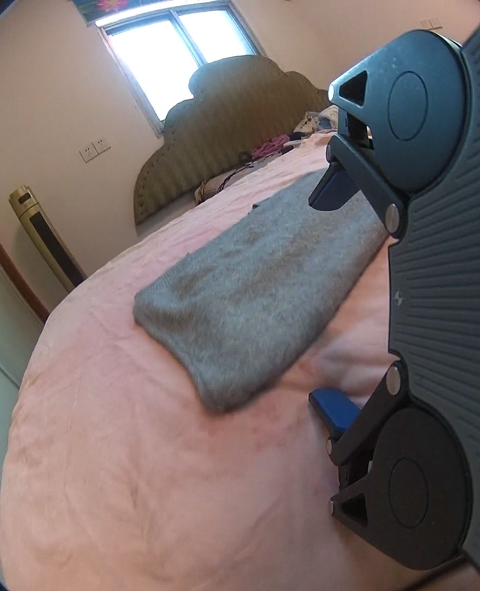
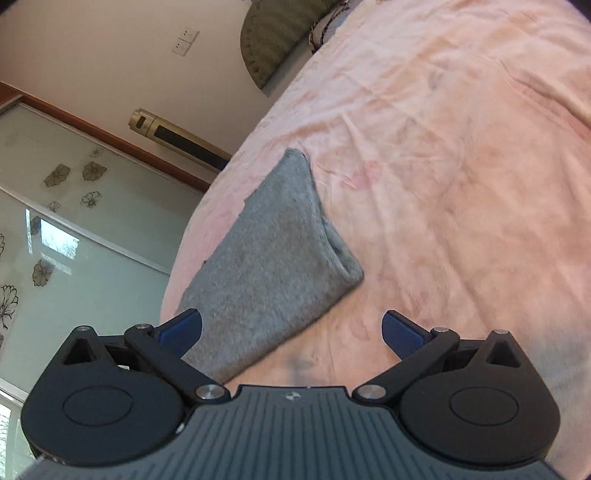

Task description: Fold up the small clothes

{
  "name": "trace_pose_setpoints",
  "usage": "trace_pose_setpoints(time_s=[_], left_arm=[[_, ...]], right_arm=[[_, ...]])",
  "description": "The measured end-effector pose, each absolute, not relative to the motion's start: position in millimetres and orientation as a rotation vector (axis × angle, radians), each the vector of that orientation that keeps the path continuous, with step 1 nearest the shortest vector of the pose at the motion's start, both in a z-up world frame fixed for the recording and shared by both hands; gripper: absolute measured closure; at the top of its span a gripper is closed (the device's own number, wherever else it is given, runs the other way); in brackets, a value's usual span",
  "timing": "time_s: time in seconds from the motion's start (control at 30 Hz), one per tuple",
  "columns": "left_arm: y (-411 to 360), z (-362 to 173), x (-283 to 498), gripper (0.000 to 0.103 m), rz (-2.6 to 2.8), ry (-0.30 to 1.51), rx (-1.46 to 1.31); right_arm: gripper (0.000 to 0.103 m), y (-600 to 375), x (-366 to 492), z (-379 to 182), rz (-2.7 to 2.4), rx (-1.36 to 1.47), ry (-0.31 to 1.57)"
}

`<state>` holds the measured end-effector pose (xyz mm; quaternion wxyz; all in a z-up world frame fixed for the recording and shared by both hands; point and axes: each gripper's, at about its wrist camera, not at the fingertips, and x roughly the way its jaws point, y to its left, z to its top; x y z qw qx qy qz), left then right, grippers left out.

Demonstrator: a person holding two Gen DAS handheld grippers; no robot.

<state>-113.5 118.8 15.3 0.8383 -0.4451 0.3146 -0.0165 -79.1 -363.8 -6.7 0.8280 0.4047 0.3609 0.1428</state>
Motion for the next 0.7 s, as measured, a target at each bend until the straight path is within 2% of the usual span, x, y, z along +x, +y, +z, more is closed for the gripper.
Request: trace_pose_setpoints(time_s=[0.17, 0.33, 0.37, 0.4, 0.43, 0.5, 0.53, 0.7], left_arm=[[117.8, 8.0, -79.5, 0.000, 0.061, 0.580, -1.076], [106.8, 9.9, -69.1, 0.003, 0.117, 0.550, -0.950], [104.8, 10.5, -67.2, 0.014, 0.139, 0.549, -0.916], [104.3, 9.8, -66.0, 0.035, 0.166, 0.557, -0.881], [105.3, 8.2, -62.7, 0.045, 0.185, 0.569, -0.870], [109.2, 4.9, -58.5, 0.087, 0.210, 0.604, -0.853], [111.6, 3.5, -57.2, 0.091, 0.209, 0.632, -0.833], [125.0, 24.4, -68.5, 0.096, 0.118, 0.612, -0.832]], right_arm=[[0.000, -334.5, -37.5, -10.8, 0.247, 0.838, 0.693], [0.001, -331.0, -11.1, -15.1, 0.163, 0.863, 0.619], [0.006, -331.9, -11.1, -16.1, 0.143, 0.870, 0.606], [0.009, -332.2, -9.9, -17.2, 0.131, 0.868, 0.603], [0.019, -332.1, -8.2, -18.1, 0.124, 0.858, 0.604], [0.056, -333.7, -1.6, -25.0, 0.155, 0.854, 0.645], [0.087, -334.7, 1.3, -29.8, 0.163, 0.869, 0.670], [0.090, -338.5, -11.0, -20.4, 0.186, 0.855, 0.624]])
